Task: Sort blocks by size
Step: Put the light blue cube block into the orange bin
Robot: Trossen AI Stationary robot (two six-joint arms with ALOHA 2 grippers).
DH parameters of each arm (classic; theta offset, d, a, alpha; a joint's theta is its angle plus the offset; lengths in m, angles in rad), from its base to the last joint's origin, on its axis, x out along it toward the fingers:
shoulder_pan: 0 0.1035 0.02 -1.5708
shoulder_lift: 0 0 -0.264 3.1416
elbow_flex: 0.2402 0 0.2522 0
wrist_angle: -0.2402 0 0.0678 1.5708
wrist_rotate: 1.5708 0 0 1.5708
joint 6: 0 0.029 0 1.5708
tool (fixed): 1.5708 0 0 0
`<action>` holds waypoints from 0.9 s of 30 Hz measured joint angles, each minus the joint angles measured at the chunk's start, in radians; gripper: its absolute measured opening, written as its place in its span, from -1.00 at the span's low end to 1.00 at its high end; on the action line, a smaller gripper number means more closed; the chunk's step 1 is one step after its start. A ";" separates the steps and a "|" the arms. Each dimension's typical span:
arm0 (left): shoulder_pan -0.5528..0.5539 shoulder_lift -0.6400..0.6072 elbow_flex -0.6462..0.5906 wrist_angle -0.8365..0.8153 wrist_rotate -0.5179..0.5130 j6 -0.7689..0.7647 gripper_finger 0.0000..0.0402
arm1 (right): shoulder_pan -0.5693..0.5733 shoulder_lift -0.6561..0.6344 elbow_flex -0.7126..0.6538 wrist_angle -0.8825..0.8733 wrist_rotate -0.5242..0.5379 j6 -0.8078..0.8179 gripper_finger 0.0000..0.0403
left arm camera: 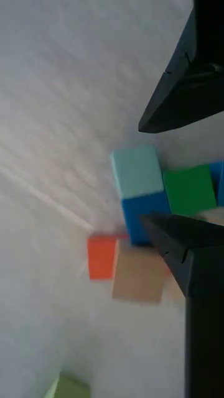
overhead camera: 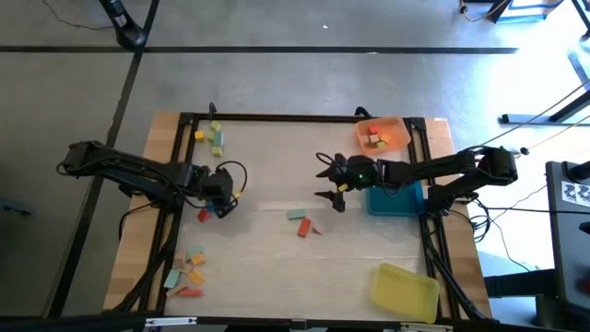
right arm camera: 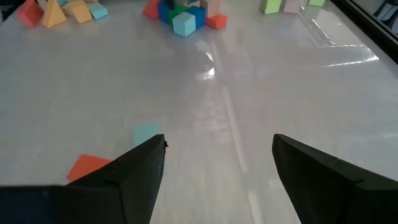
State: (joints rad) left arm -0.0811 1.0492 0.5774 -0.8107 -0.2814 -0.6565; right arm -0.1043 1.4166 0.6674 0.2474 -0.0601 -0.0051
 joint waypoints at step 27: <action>-0.016 0.169 0.000 0.263 0.118 0.134 0.04 | 0.000 0.000 0.000 -0.012 0.000 0.000 0.46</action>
State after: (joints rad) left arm -0.0975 1.2186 0.5770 -0.5473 -0.1635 -0.5229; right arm -0.1047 1.4170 0.6674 0.2352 -0.0601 -0.0051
